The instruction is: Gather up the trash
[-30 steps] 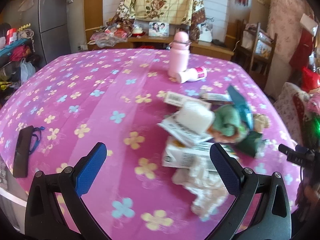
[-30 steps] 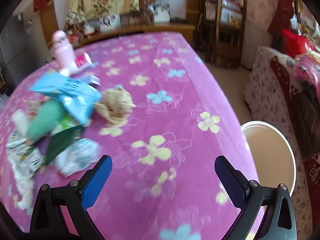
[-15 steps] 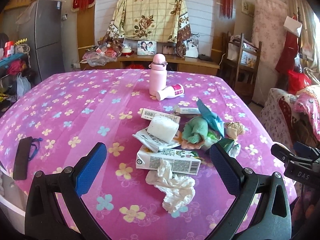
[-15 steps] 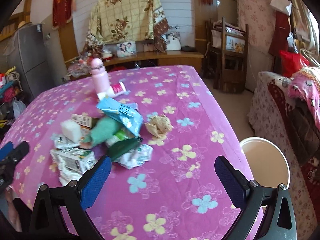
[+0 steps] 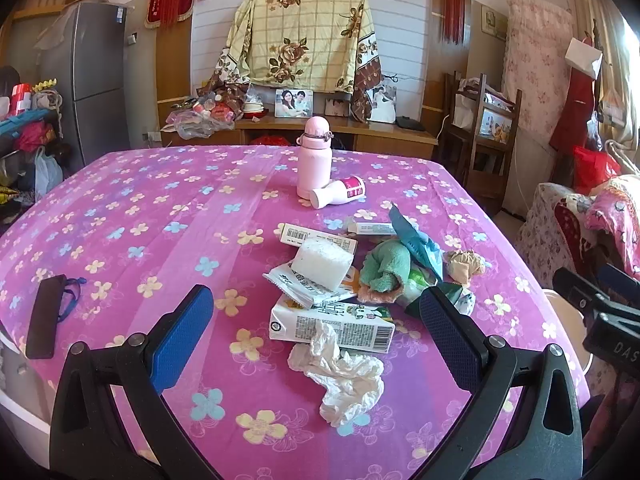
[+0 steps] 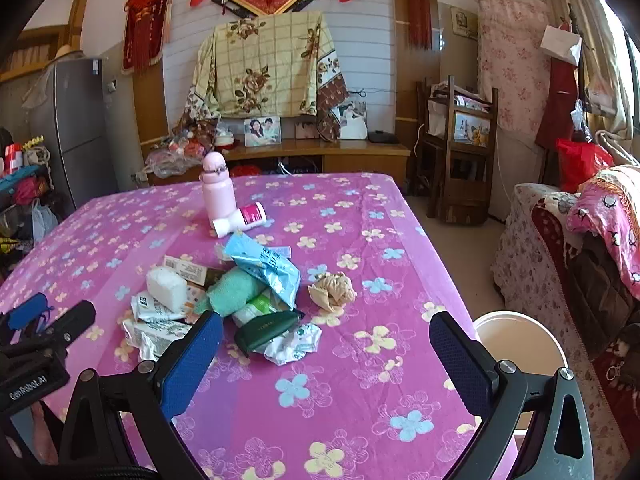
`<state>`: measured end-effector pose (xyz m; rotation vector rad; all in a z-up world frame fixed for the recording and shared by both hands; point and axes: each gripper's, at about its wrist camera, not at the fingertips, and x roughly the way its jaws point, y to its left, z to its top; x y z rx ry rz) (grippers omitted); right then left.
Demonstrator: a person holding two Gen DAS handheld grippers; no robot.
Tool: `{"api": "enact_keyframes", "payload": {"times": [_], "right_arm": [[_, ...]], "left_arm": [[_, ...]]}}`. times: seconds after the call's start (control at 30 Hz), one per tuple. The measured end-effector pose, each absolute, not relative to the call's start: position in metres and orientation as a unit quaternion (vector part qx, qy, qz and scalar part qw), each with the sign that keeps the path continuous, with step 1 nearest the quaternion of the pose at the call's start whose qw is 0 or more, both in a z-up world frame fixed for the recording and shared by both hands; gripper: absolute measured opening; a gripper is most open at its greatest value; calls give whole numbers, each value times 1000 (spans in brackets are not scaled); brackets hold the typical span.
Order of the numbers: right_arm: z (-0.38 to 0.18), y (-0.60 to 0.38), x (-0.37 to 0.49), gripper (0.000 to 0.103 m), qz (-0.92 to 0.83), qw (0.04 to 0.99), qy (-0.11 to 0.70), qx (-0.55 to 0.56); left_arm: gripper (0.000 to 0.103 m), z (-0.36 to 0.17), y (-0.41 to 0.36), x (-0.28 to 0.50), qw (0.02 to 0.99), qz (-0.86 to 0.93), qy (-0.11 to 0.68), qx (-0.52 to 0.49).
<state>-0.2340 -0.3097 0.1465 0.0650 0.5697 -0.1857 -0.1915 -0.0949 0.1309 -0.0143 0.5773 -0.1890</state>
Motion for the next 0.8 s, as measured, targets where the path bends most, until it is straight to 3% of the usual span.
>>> {"api": "enact_keyframes", "payload": {"times": [0.8], "right_arm": [[157, -308, -238, 102, -90, 959, 266, 26]], "left_arm": [[103, 139, -95, -193, 958, -93, 271, -10]]}}
